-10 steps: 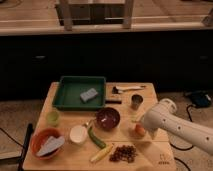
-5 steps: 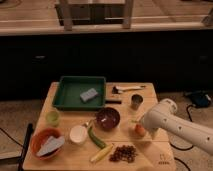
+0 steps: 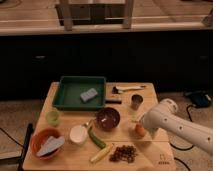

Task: Place apple in paper cup

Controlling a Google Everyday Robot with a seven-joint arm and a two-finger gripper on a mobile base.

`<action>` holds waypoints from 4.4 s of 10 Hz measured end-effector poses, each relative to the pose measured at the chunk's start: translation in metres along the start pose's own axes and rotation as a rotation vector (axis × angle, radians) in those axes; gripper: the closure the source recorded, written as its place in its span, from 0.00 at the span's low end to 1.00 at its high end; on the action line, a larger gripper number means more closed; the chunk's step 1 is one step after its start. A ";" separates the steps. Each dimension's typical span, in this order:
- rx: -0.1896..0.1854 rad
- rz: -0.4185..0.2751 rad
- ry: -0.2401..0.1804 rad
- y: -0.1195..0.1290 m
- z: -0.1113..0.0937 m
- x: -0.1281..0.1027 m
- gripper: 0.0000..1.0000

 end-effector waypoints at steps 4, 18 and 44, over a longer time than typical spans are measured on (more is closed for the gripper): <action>0.008 -0.010 -0.006 -0.001 0.001 0.000 0.20; 0.018 -0.034 -0.026 0.000 0.002 -0.002 0.20; 0.042 -0.061 -0.075 0.002 0.009 -0.003 0.20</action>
